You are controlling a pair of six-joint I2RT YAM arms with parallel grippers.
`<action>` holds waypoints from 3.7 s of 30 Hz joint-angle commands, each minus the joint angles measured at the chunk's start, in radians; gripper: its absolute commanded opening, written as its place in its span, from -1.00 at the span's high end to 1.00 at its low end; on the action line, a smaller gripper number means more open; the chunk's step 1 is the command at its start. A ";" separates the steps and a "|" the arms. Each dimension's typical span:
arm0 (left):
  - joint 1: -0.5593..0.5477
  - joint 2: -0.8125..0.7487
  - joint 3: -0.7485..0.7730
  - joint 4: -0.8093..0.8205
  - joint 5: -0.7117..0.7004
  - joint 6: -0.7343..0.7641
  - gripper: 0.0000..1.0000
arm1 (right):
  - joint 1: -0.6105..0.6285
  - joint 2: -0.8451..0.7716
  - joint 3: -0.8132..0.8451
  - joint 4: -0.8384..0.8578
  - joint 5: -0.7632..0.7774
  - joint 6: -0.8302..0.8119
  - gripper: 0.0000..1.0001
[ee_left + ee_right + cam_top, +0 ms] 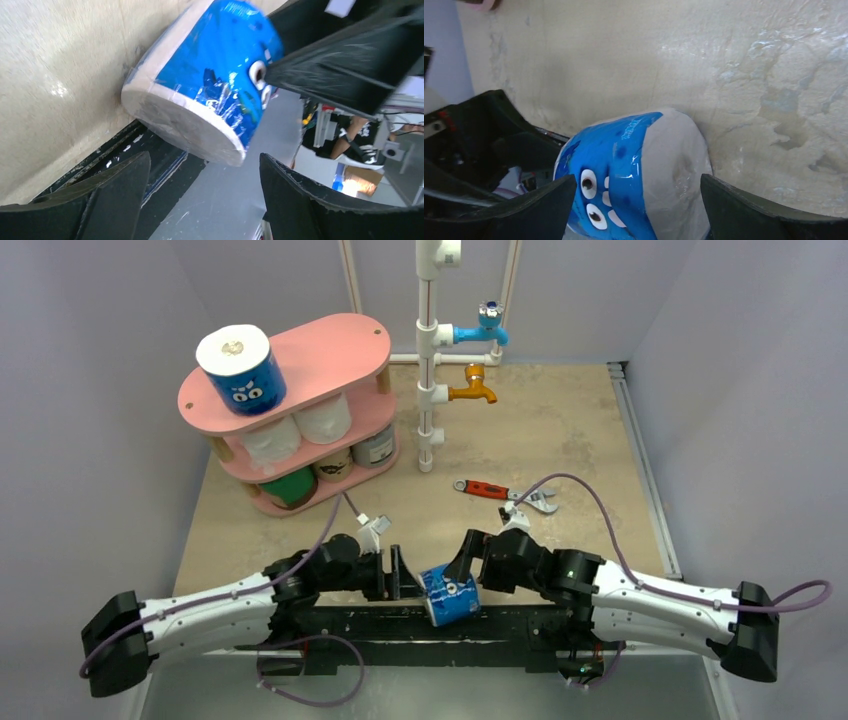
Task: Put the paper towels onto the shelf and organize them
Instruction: Adjust the paper towel at the center of the board, then pick up the paper towel from the center of the board.
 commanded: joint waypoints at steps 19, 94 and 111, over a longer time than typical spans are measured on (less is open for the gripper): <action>-0.094 0.145 0.004 0.253 -0.208 -0.056 -0.38 | 0.002 -0.104 -0.212 0.502 -0.242 -0.113 -0.45; -0.094 -0.219 0.282 -0.654 -0.610 0.049 -0.53 | -0.007 0.269 0.469 -0.179 0.111 -0.425 -0.50; -0.094 -0.496 0.263 -0.888 -0.640 -0.033 -0.47 | -0.161 0.368 0.313 0.037 -0.118 -0.420 -0.39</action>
